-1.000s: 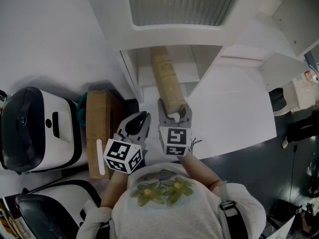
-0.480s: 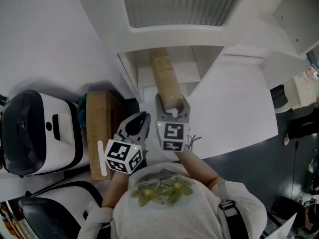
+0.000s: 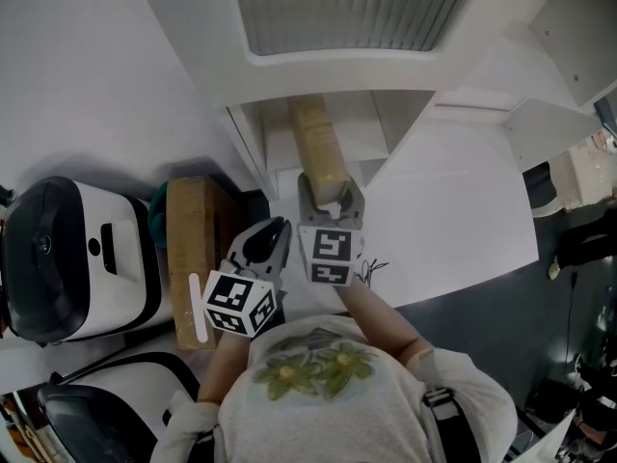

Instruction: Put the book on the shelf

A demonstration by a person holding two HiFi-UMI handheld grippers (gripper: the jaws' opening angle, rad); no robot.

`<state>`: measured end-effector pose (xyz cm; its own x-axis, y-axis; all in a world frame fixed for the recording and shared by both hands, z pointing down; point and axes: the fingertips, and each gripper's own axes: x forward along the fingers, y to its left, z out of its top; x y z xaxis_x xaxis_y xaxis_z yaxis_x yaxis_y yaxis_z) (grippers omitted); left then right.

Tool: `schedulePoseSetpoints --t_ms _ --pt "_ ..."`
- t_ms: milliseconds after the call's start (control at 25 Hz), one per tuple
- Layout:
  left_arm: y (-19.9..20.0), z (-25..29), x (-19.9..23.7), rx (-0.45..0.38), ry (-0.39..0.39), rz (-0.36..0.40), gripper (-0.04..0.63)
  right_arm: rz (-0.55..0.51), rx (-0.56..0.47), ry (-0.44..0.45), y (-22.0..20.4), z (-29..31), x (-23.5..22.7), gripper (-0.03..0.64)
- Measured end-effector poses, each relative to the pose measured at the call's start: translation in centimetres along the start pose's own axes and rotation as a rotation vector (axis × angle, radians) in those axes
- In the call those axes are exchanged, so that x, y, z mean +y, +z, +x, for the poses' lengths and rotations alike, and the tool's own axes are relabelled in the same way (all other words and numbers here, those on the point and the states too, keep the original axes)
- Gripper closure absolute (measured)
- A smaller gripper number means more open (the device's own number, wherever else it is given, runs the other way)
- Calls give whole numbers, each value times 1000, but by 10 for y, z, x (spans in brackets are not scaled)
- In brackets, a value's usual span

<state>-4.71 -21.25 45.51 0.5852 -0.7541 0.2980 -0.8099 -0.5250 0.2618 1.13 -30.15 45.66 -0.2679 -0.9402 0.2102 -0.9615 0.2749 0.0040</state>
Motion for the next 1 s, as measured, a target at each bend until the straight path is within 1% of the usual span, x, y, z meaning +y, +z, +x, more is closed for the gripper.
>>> schedulePoseSetpoints --t_ms 360,520,680,1000 --pt "-1 1 1 5 3 -6 538 6 3 3 2 12 -1 379" --pt "-2 0 0 5 6 -5 538 24 32 33 -2 11 0 370" --pt "-1 -1 0 1 10 -3 538 37 39 68 -3 3 1 359" --pt "-2 -4 -5 -7 7 -9 538 5 51 119 -13 -22 2 359"
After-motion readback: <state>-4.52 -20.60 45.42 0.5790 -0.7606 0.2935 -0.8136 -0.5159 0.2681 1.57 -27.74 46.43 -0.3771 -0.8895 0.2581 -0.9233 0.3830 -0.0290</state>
